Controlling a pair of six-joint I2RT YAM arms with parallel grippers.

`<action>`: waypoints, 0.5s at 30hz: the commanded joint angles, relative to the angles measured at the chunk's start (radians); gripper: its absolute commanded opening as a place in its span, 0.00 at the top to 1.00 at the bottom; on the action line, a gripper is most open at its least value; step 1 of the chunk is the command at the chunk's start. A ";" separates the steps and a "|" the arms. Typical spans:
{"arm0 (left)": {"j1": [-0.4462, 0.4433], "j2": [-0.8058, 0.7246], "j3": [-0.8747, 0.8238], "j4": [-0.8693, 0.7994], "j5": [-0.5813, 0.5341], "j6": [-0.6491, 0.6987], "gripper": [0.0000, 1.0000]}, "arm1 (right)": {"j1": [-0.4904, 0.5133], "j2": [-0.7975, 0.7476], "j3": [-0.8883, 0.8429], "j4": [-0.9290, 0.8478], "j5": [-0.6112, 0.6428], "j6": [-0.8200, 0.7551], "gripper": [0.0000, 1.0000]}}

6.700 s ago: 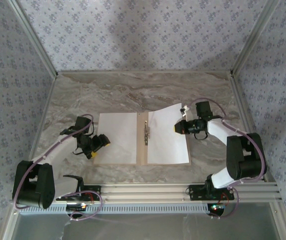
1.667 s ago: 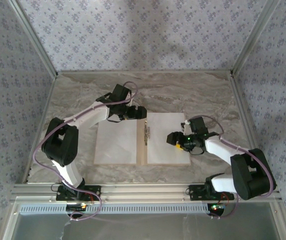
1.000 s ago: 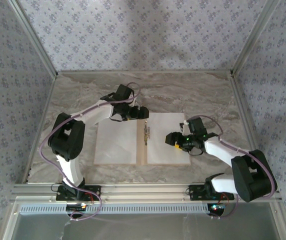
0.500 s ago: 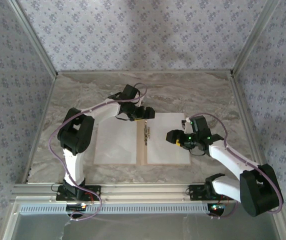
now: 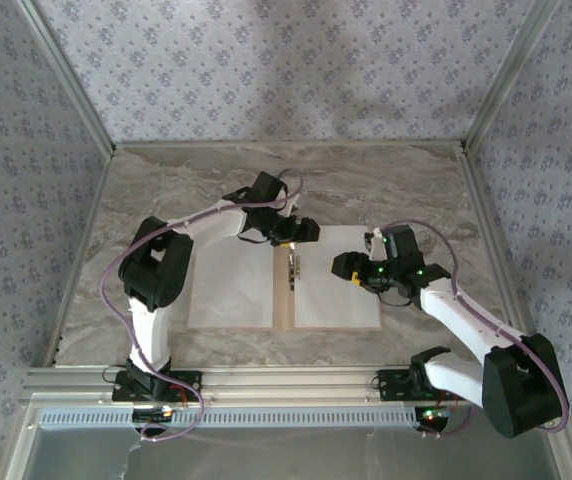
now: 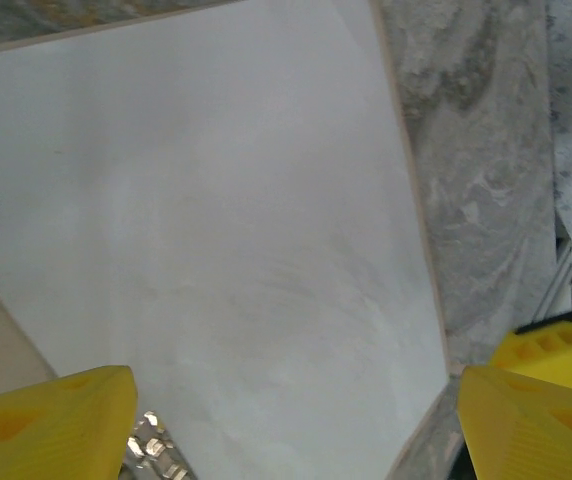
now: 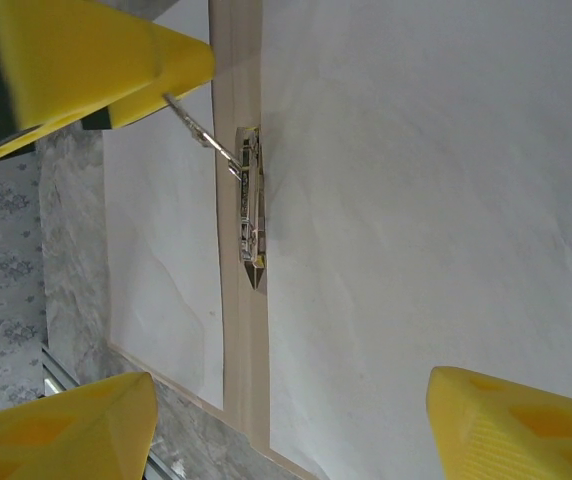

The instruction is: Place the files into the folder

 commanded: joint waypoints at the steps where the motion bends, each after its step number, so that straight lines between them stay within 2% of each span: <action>1: -0.018 -0.069 -0.029 -0.001 0.033 0.023 0.17 | 0.008 -0.017 0.019 -0.025 -0.014 0.016 0.26; 9: -0.049 -0.189 -0.134 0.009 0.000 -0.006 0.17 | 0.027 -0.019 0.025 -0.010 0.002 0.032 0.26; 13: -0.044 -0.305 -0.144 -0.111 -0.164 0.039 0.18 | 0.054 -0.006 0.043 -0.008 0.004 0.046 0.26; 15: -0.025 -0.367 -0.176 -0.133 -0.208 0.048 0.18 | 0.071 -0.004 0.055 -0.011 0.021 0.057 0.26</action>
